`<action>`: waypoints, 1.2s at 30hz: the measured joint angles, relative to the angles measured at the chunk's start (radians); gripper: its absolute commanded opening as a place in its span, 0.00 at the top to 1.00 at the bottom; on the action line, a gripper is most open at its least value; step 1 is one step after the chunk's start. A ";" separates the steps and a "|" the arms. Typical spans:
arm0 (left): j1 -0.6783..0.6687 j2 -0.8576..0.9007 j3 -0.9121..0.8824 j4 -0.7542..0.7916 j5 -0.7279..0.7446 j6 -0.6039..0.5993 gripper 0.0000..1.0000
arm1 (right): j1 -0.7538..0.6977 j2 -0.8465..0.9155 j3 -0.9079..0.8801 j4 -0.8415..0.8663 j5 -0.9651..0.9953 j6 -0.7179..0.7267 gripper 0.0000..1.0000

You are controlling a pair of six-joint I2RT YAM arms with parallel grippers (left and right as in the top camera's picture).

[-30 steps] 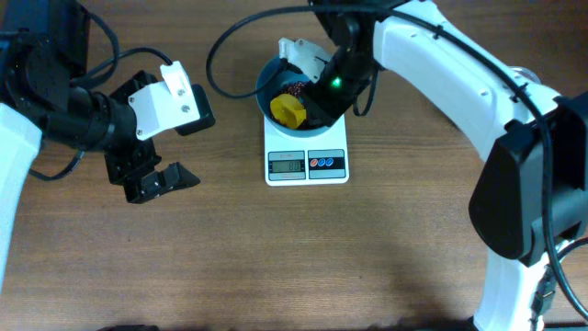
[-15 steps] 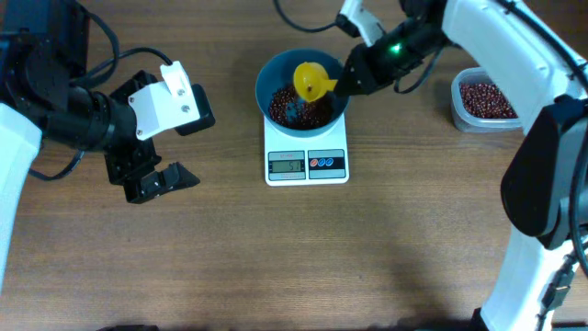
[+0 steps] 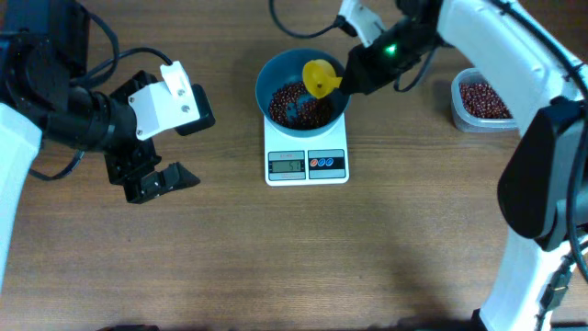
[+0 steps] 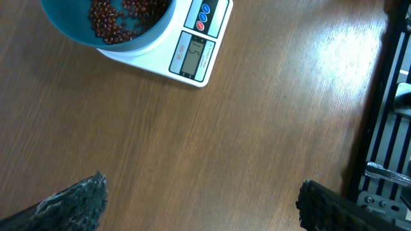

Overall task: Scoop item into bowl and weigh 50g on scale
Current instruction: 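Tip the scoop down inside the bowl to empty the beans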

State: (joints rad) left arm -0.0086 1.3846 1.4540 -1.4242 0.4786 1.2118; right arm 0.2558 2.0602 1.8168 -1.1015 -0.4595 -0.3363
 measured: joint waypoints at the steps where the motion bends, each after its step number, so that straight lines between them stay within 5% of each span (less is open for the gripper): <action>1: 0.000 0.000 0.000 0.000 0.000 0.000 0.01 | 0.027 0.000 0.000 0.011 0.055 0.000 0.96; 12: 0.000 0.000 0.000 0.000 0.000 0.000 0.01 | 0.226 0.000 -0.016 0.098 0.434 -0.003 0.96; 30: 0.000 0.000 0.000 0.000 0.000 0.000 0.01 | 0.264 0.000 -0.027 0.055 0.356 -0.003 0.96; 36: 0.000 0.000 0.000 0.000 0.000 0.000 0.01 | 0.170 0.000 -0.027 0.060 0.337 0.041 0.96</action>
State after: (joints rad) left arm -0.0086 1.3846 1.4540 -1.4242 0.4786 1.2118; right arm 0.4259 2.0602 1.7897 -1.0420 -0.1226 -0.2955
